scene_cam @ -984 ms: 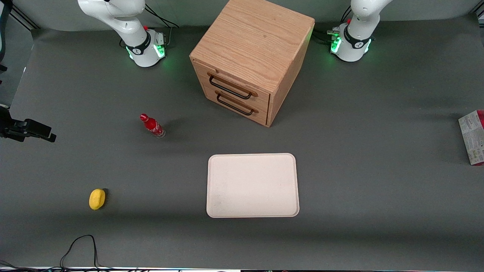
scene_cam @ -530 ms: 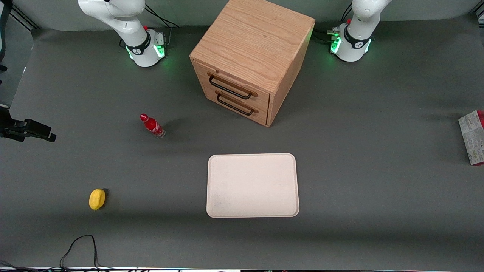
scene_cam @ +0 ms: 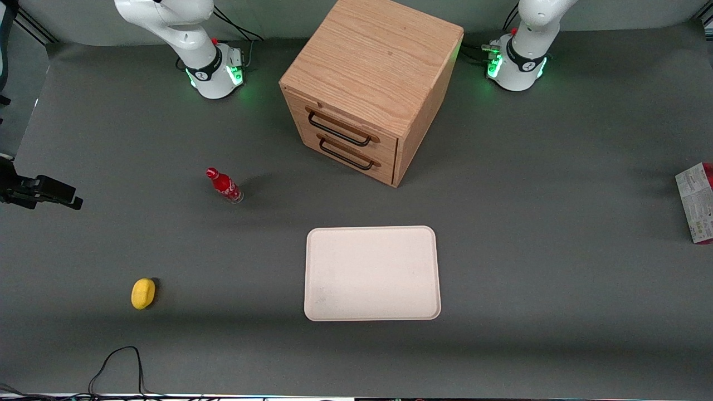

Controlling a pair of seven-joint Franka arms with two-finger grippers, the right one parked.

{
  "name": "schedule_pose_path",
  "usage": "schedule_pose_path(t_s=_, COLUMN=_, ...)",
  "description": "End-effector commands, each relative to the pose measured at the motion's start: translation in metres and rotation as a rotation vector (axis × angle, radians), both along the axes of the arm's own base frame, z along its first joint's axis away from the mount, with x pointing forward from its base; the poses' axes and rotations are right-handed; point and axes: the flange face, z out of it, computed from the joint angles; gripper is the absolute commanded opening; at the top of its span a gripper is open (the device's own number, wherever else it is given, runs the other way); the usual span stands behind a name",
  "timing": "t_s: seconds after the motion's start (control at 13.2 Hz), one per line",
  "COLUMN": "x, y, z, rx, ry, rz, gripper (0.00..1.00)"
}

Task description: Place red cookie box on tray

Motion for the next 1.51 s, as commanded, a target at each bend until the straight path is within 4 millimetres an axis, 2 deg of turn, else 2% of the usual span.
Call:
schedule_pose_path(t_s=0.0, x=-0.012, y=-0.015, z=-0.040, rx=-0.004, ry=-0.048, rz=0.036, gripper=1.00)
schedule_pose_path(t_s=0.15, x=-0.017, y=-0.020, z=-0.074, rx=-0.006, ry=-0.069, rz=0.053, gripper=1.00)
schedule_pose_path(t_s=0.3, x=-0.015, y=-0.020, z=-0.095, rx=-0.007, ry=-0.079, rz=0.058, gripper=1.00)
schedule_pose_path(t_s=0.68, x=0.002, y=-0.028, z=-0.108, rx=-0.035, ry=-0.130, rz=0.086, gripper=1.00)
schedule_pose_path(t_s=0.98, x=0.014, y=-0.031, z=-0.099, rx=-0.029, ry=-0.140, rz=0.057, gripper=1.00)
schedule_pose_path(t_s=1.14, x=0.017, y=-0.028, z=-0.095, rx=-0.020, ry=-0.142, rz=0.048, gripper=0.93)
schedule_pose_path(t_s=1.29, x=0.017, y=-0.028, z=-0.099, rx=-0.020, ry=-0.142, rz=0.048, gripper=0.76)
schedule_pose_path(t_s=1.44, x=0.017, y=-0.028, z=-0.105, rx=-0.023, ry=-0.137, rz=0.050, gripper=0.64)
